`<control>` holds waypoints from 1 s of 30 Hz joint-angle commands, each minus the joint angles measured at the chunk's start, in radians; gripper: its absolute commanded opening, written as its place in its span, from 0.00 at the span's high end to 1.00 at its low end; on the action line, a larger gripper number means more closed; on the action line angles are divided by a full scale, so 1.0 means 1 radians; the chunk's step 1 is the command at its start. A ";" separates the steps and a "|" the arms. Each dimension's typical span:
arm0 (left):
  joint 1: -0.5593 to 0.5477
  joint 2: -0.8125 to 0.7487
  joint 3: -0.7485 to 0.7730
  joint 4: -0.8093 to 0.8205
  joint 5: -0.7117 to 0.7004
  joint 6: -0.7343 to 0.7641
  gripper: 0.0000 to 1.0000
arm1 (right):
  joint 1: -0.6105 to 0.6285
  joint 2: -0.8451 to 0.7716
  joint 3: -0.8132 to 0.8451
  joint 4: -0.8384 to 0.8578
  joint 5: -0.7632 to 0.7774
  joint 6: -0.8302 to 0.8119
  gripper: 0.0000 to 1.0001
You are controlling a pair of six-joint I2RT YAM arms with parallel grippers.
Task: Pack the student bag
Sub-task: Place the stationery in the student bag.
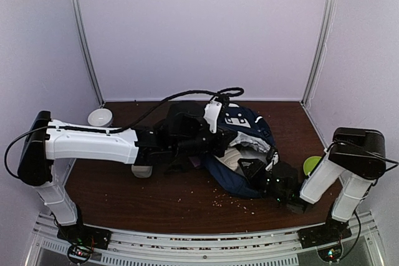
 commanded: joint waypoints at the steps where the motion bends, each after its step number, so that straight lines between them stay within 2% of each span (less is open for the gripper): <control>1: -0.010 -0.002 0.099 0.192 0.031 -0.060 1.00 | 0.001 0.053 0.033 0.031 -0.006 0.039 0.55; 11: -0.011 0.005 0.052 0.295 0.120 -0.174 1.00 | -0.041 0.097 0.174 -0.041 -0.034 0.041 0.66; 22: -0.011 0.046 0.041 0.330 0.207 -0.228 1.00 | -0.048 0.210 0.388 -0.124 -0.070 0.062 0.69; 30: -0.004 0.060 0.023 0.329 0.221 -0.219 1.00 | -0.045 0.272 0.543 -0.283 -0.260 0.016 0.68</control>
